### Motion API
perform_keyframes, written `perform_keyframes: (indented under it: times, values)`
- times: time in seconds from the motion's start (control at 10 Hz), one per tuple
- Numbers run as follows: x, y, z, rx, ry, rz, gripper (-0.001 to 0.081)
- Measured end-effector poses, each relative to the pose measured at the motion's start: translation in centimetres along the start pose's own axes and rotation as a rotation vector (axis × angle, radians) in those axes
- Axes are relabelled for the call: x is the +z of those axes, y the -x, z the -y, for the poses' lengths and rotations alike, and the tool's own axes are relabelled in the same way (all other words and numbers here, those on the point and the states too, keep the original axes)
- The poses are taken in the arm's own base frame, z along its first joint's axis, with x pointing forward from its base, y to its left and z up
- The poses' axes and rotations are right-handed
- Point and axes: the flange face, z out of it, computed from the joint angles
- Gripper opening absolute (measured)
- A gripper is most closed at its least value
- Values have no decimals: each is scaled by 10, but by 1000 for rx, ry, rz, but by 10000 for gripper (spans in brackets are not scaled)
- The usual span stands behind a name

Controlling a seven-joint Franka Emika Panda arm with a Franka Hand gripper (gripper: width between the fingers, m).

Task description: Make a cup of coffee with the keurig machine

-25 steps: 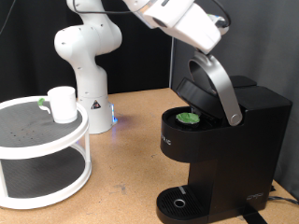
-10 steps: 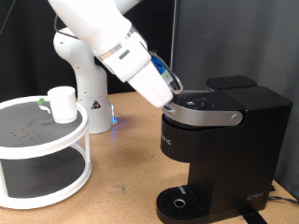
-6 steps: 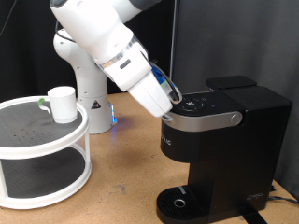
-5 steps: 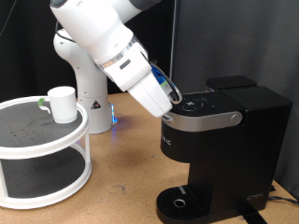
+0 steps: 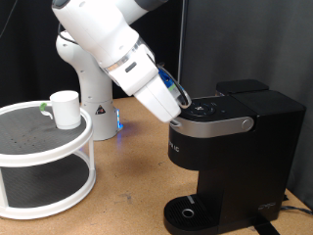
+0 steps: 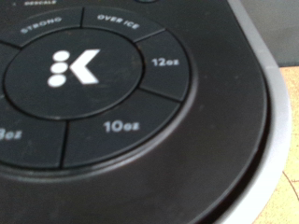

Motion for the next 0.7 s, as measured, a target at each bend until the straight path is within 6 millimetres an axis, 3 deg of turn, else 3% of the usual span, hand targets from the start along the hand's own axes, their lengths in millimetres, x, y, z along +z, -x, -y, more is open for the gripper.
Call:
perform_keyframes:
  times: [0.4,0.7]
  values:
    - [-1,-4,5,-27,-39,-58,0]
    - [-17,-14,19,-56,-79,-109,0]
